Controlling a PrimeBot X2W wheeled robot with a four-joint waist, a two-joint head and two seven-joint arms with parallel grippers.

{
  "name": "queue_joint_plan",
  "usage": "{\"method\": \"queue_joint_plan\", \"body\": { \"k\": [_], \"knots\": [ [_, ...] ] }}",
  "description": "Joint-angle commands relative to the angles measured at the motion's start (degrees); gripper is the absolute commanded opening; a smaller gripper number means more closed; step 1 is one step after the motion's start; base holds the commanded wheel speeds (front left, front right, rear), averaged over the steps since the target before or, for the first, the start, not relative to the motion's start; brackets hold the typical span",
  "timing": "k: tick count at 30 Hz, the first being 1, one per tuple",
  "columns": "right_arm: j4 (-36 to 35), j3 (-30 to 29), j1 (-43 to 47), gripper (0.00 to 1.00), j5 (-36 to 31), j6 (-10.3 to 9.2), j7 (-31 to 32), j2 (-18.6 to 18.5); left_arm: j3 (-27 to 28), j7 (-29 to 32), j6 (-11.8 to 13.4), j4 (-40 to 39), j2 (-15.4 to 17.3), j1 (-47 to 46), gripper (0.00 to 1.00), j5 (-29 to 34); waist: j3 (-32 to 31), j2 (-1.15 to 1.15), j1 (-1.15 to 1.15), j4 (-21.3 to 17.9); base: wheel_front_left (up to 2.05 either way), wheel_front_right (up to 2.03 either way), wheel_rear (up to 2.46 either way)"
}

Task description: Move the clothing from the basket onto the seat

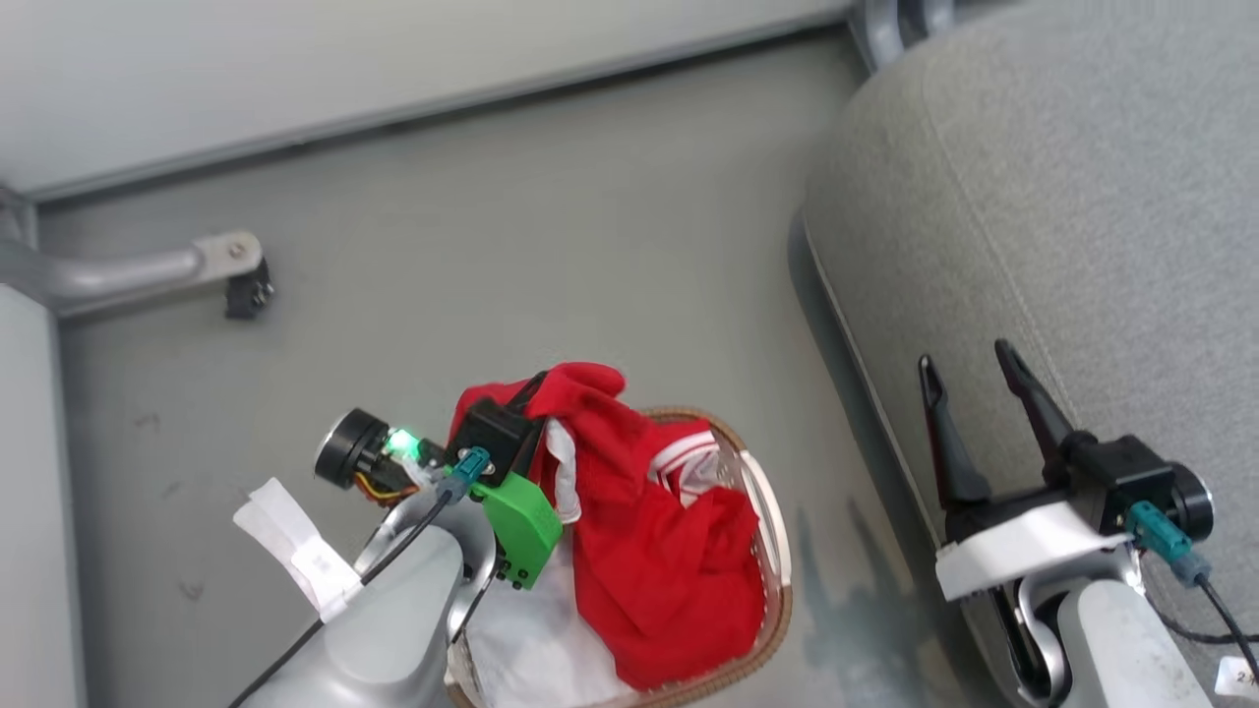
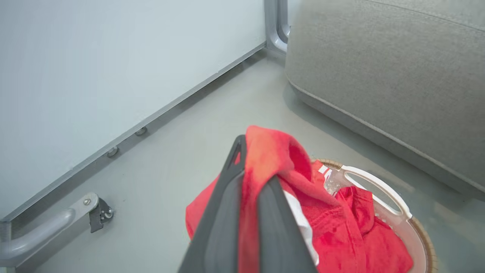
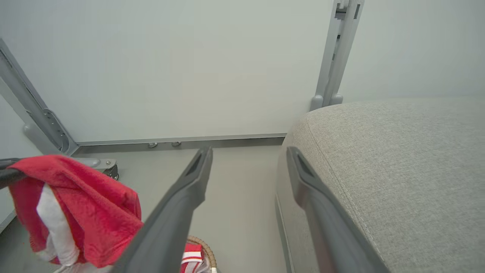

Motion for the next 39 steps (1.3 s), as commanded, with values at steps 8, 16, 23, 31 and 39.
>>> {"method": "queue_joint_plan", "body": {
  "k": [8, 16, 23, 31, 39],
  "knots": [
    [1.0, 0.5, 5.0, 1.00, -1.3, -0.04, -0.3, -0.2, -3.3, 0.2, -1.5, -8.7, 3.9, -3.3, 0.00, 1.7, -13.6, 0.00, 0.00, 2.7, 0.00, 0.00, 0.00],
    [0.9, 2.4, 6.2, 1.00, -1.9, -0.04, -0.3, -0.2, -7.4, 4.0, -2.1, -17.2, 7.9, -11.5, 0.00, 1.8, -16.3, 0.00, 0.00, 2.8, 0.00, 0.00, 0.00],
    [0.6, 5.0, 4.5, 1.00, -2.7, -0.04, -0.3, -0.2, -10.0, 6.8, -2.0, -22.4, 10.5, -18.8, 0.00, -0.5, -16.8, 0.00, 0.00, 2.6, 0.00, 0.00, 0.00],
    [0.6, 8.6, 1.6, 1.00, -3.6, -0.04, -0.3, -0.2, -10.7, 8.4, -2.0, -25.5, 11.7, -24.1, 0.00, -2.6, -16.9, 0.00, 0.00, 2.8, 0.00, 0.00, 0.00],
    [1.4, 10.6, -3.7, 1.00, -5.7, -0.04, -0.3, -0.2, -12.4, 9.4, -2.0, -26.9, 11.7, -25.2, 0.00, -3.6, -16.5, 0.00, 0.00, 3.2, 0.00, 0.00, 0.00]
  ]
}}
